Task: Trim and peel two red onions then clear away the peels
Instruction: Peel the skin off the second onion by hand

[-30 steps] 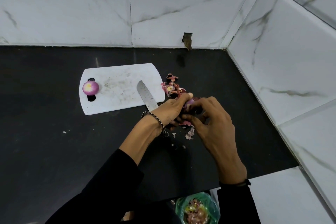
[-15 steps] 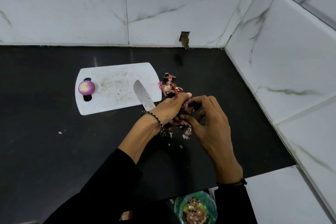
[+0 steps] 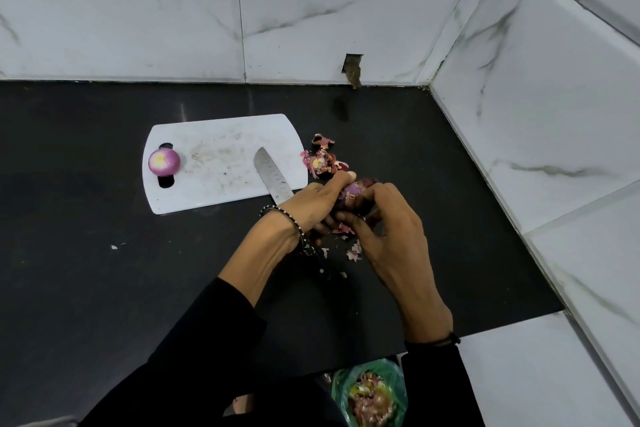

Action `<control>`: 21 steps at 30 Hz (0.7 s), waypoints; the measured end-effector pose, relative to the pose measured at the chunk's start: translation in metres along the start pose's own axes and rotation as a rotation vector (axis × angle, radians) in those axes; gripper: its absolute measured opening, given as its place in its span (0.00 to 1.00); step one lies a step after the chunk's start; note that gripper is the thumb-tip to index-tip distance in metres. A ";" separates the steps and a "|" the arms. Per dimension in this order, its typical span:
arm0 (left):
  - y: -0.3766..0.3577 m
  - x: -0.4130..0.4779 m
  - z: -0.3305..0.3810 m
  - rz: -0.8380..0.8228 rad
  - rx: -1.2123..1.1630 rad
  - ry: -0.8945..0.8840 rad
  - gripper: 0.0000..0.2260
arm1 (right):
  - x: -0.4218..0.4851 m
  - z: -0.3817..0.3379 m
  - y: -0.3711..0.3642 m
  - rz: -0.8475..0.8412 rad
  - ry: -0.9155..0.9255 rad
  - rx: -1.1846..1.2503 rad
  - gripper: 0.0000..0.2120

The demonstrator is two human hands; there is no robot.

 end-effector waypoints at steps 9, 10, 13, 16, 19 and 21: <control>-0.001 0.001 -0.001 -0.005 0.016 -0.015 0.27 | 0.001 -0.002 0.003 -0.020 -0.013 -0.014 0.20; 0.000 0.002 -0.001 0.002 0.026 -0.019 0.27 | 0.001 -0.002 0.002 -0.027 -0.010 -0.025 0.20; 0.002 0.002 -0.002 0.032 0.071 -0.031 0.27 | 0.002 -0.002 0.000 -0.052 -0.016 -0.023 0.20; 0.003 0.001 -0.001 0.051 0.100 -0.044 0.24 | 0.004 -0.005 0.000 -0.065 -0.015 0.023 0.18; 0.003 0.000 -0.001 0.042 0.149 -0.039 0.23 | 0.004 -0.008 0.002 -0.056 -0.002 0.065 0.15; 0.004 0.001 -0.002 0.032 0.171 -0.039 0.23 | 0.003 -0.008 0.000 -0.057 0.009 0.052 0.13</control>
Point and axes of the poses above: each hand's wrist, its own x-axis towards the middle knuckle, its own y-axis out of the back of the hand, z = x × y, the point moved 6 cm from there along x, towards the middle knuckle, and after that the axes turned 9 degrees about -x, right-handed, at the moved point
